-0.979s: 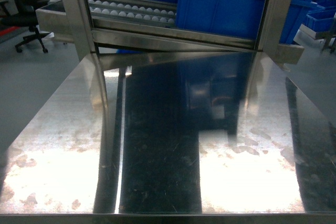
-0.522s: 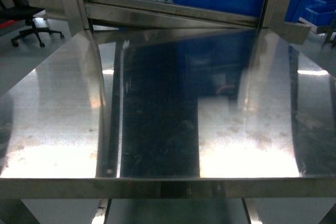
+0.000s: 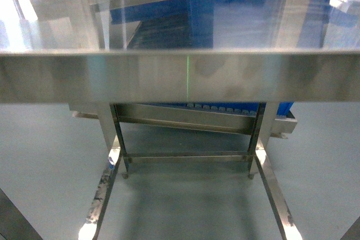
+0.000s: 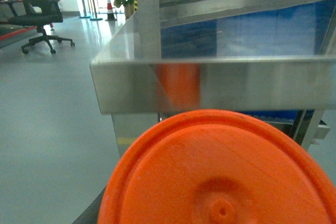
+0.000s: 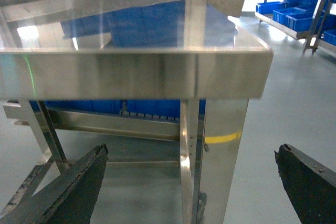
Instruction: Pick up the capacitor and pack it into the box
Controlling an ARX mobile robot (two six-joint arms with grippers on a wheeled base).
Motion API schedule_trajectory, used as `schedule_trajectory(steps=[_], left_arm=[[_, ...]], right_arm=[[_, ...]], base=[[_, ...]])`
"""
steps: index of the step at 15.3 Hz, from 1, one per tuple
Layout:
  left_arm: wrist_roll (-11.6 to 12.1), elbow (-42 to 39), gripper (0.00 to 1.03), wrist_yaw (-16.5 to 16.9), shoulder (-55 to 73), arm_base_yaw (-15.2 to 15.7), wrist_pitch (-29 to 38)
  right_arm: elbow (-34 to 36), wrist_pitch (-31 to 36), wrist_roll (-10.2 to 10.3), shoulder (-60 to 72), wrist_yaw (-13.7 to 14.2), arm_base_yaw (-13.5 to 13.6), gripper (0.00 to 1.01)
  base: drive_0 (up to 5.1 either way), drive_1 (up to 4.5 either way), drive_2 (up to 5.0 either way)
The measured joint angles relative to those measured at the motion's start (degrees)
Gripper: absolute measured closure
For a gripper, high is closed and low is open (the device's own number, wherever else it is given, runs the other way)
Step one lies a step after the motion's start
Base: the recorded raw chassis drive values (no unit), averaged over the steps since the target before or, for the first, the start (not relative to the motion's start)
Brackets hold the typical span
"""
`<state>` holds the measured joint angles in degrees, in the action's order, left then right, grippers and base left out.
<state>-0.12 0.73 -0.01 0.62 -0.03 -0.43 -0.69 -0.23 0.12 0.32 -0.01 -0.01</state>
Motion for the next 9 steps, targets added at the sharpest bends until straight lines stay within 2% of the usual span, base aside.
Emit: schedule_trajectory(steps=[9], left_arm=[[0.15,0.00,0.60,0.02,0.00,0.00,0.00]], right_arm=[[0.00,-0.11,0.07,-0.02,0.07,0.00,0.03]], base=[[0.0,0.00,0.0]])
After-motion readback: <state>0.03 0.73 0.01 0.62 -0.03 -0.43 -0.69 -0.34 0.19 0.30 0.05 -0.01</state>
